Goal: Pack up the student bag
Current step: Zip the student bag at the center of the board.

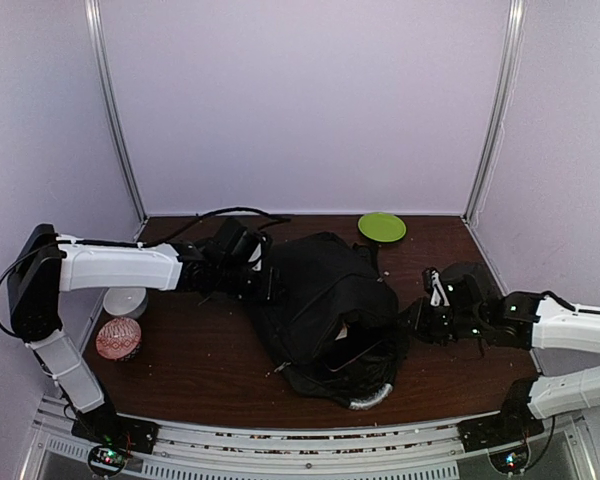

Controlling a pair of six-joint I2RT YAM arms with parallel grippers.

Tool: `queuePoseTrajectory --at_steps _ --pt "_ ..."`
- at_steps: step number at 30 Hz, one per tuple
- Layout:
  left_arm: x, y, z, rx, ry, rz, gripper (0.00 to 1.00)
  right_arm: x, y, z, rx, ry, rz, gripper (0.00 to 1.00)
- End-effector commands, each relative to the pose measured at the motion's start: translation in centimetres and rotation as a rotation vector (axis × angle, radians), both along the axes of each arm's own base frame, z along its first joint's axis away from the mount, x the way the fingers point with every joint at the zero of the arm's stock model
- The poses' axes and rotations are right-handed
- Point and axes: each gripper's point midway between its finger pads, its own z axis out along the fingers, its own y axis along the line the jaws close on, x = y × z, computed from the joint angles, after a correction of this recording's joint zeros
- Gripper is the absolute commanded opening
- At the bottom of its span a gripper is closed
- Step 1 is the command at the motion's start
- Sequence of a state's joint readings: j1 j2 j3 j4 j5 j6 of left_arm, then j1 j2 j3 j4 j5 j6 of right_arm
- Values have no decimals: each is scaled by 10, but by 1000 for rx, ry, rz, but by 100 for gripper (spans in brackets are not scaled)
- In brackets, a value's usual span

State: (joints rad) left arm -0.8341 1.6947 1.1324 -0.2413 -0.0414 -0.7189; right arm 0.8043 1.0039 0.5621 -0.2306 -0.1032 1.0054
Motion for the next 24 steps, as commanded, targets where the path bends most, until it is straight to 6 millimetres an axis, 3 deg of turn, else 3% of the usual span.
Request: queuePoseTrajectory --at_steps 1,4,6,7,9,10,12,15,18,24 --pt "-2 4 -25 10 27 23 47 -17 -66 -37 -252 71 -104 4" --pt "0 8 -29 33 20 37 33 -18 -100 -23 -337 17 -186 0" --pt "2 11 -32 50 19 48 23 -19 -104 -7 -312 -12 -202 4" --pt "4 12 -33 56 21 52 17 -17 -94 6 -243 -42 -182 16" --pt "6 12 -35 63 22 59 6 -17 -61 41 4 -114 -107 50" --pt "7 12 -35 62 23 62 0 -17 -45 58 141 -136 -79 61" --pt "8 12 -37 59 26 72 0 -20 -21 78 349 -126 -37 71" --pt "9 12 -38 50 30 87 0 -22 3 96 466 -105 -3 76" --pt "8 12 -42 44 39 97 0 -17 17 96 481 -76 -17 78" --pt "9 14 -45 47 45 115 0 -8 31 61 421 47 -63 78"
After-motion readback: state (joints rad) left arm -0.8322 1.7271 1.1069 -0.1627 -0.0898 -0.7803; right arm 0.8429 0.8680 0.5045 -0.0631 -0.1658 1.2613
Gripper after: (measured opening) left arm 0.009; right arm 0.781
